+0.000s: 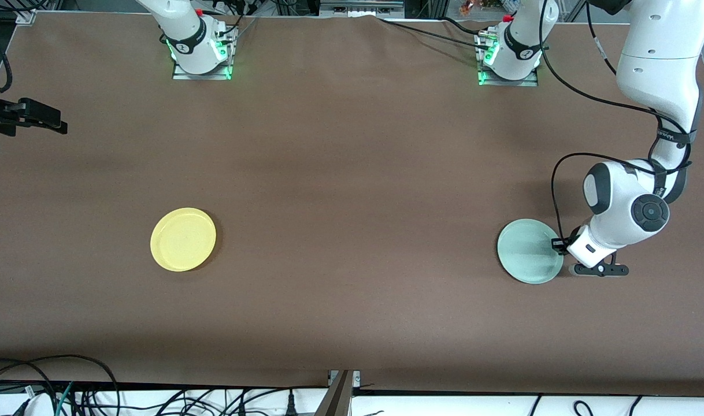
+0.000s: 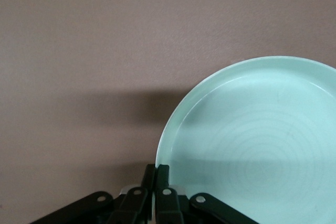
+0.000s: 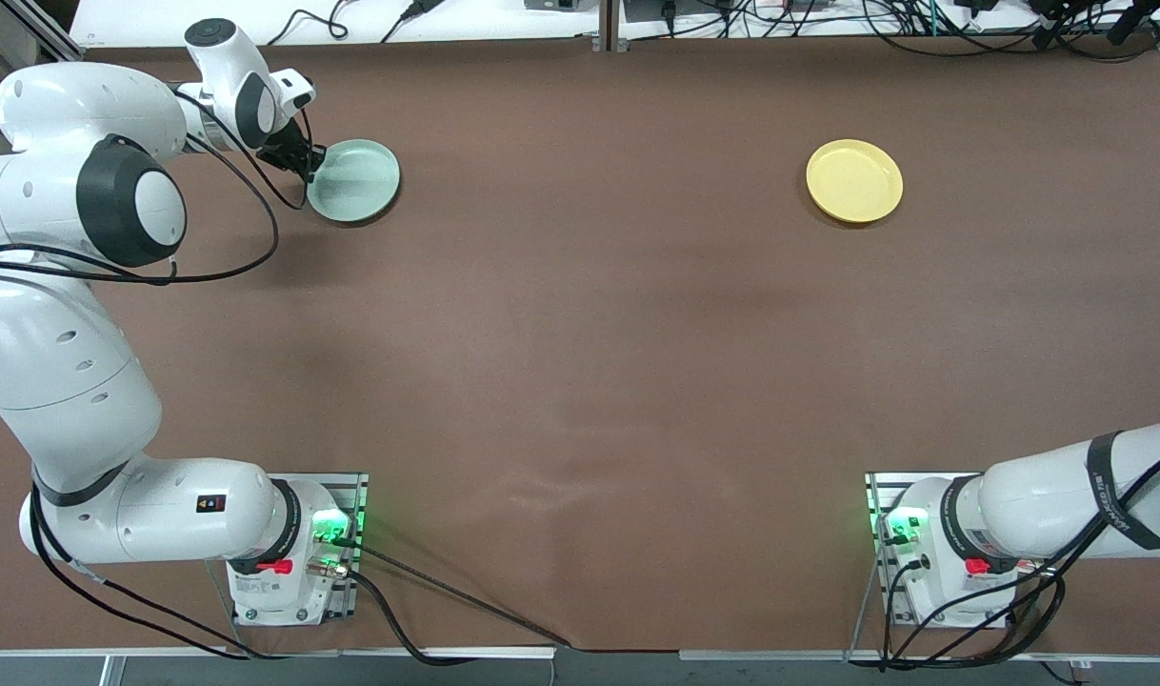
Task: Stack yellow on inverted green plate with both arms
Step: 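Lift and flip the green plate while the right gripper reaches the yellow plate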
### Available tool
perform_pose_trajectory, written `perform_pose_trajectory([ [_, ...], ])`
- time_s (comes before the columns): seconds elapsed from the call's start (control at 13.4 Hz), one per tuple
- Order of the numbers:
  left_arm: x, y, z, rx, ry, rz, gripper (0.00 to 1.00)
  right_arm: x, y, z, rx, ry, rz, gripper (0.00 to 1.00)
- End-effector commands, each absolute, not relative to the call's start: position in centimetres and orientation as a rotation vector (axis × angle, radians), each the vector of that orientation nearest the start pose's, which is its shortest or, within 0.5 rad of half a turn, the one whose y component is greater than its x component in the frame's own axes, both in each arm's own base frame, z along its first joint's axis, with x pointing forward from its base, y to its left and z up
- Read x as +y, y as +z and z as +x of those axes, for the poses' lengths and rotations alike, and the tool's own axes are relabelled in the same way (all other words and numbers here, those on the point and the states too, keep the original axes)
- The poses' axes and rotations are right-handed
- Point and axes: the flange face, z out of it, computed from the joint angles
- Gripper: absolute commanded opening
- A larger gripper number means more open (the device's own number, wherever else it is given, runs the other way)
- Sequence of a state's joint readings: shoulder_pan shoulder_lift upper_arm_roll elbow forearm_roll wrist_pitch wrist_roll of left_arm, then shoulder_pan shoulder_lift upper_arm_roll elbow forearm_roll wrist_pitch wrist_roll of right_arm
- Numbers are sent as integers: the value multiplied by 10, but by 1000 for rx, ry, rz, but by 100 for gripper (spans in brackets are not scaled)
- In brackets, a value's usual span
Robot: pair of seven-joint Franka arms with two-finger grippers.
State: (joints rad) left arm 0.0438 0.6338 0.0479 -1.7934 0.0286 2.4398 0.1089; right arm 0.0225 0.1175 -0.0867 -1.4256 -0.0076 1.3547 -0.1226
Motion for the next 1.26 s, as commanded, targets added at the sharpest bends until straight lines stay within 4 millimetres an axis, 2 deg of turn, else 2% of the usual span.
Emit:
perform_pose_trajectory([
  [0.0,56,225,673,233,-83,-3049,0,-37,612,567,-86,291,-3132,100],
  [0.22,47,269,682,363,-71,-3032,0,-37,612,567,-86,291,-3132,100],
  [0.37,37,297,696,470,-76,-2975,0,-37,612,567,-86,291,-3132,100],
  [0.59,4,329,705,527,-7,-2952,0,-37,612,567,-86,291,-3132,100],
  [0.67,-15,345,707,540,30,-2953,0,-37,612,567,-86,291,-3132,100],
  [0.82,-76,371,701,528,128,-2860,0,-37,612,567,-86,290,-3130,100],
  [0.97,-137,405,690,433,152,-2737,0,-37,609,569,-103,298,-3129,100],
  [1.12,-194,414,670,444,181,-2652,0,-38,607,570,-101,304,-3127,100],
  [1.19,-231,414,655,456,163,-2587,0,-37,605,571,-98,307,-3127,100],
])
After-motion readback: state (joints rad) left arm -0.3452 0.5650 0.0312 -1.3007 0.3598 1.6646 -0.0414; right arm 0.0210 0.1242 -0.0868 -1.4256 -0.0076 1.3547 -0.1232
